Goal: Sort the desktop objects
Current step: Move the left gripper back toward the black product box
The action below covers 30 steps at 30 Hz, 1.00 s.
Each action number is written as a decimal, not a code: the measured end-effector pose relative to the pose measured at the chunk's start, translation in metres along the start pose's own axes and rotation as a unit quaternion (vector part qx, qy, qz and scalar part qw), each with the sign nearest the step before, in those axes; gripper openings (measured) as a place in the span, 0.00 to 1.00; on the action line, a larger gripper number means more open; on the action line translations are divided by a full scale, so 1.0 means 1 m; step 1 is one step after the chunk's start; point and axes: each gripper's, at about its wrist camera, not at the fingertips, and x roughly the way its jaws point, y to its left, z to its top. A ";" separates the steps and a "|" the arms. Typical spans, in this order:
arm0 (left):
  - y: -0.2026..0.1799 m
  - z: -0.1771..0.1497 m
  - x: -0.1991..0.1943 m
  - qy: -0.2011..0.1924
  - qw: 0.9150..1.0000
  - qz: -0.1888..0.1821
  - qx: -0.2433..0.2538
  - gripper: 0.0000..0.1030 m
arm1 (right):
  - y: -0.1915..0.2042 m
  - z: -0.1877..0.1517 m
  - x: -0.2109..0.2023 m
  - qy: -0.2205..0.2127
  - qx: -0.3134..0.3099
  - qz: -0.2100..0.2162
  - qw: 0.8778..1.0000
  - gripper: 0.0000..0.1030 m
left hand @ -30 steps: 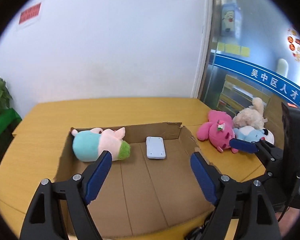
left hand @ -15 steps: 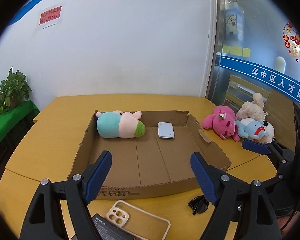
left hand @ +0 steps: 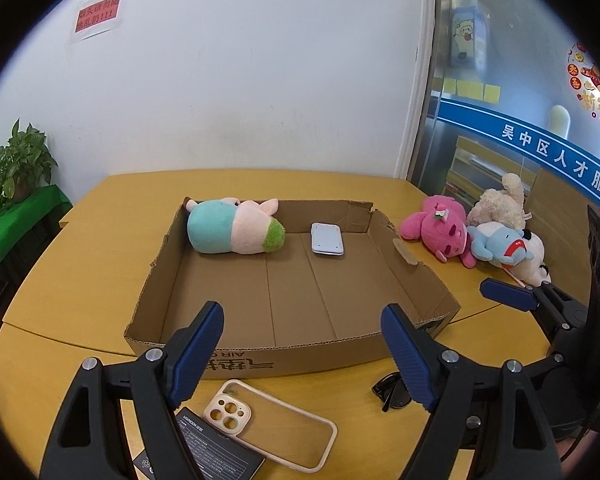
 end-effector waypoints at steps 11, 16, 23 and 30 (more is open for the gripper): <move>0.011 -0.013 0.010 0.027 1.000 0.000 0.006 0.79 | 0.006 -0.007 0.007 0.014 0.005 0.004 1.000 1.00; 0.023 -0.019 0.012 0.038 0.999 -0.004 -0.002 0.79 | 0.012 -0.017 0.012 0.025 0.005 0.015 1.000 1.00; 0.041 -0.041 0.021 0.078 0.997 -0.006 0.008 0.78 | 0.037 -0.058 0.037 0.089 -0.004 0.106 0.990 1.00; 0.071 -0.074 0.018 0.124 0.992 -0.020 -0.012 0.78 | 0.077 -0.082 0.057 0.138 -0.045 0.226 0.963 1.00</move>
